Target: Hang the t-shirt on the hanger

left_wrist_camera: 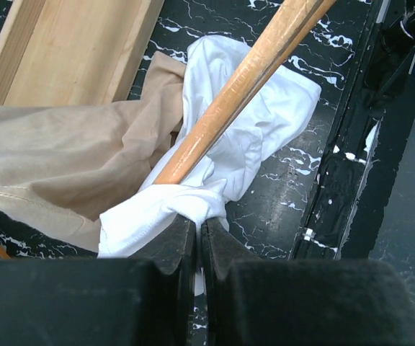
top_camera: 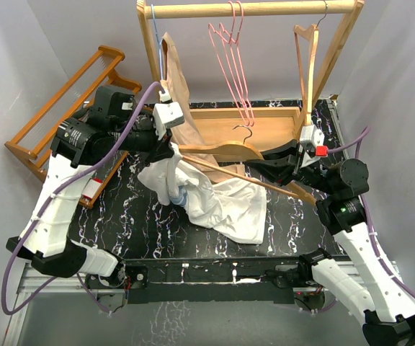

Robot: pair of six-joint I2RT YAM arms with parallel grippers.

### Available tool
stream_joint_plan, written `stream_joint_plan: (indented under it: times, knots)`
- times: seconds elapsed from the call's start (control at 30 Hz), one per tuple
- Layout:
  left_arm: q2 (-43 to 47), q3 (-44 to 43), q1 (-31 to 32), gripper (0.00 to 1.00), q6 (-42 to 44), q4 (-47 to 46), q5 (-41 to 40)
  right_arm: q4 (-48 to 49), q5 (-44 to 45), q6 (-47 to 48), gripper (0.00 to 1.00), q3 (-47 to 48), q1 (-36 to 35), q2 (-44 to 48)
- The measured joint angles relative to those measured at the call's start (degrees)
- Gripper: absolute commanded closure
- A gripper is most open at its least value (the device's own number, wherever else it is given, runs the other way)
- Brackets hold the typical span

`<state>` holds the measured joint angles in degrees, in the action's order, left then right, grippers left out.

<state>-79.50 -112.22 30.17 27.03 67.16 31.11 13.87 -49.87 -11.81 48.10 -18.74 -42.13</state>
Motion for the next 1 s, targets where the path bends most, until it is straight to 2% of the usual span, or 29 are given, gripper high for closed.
stream_joint_plan:
  times: [0.57, 1.0]
  knots:
    - [-6.5, -13.5, 0.1, 1.00, 3.3, 2.4, -3.7, 4.5, -4.3, -2.2, 0.92, 1.3, 0.1, -1.3]
    - [-7.9, -10.5, 0.0, 1.00, 3.5, 0.7, -1.4, 9.3, -9.7, -6.3, 0.92, 5.0, 0.3, -12.0]
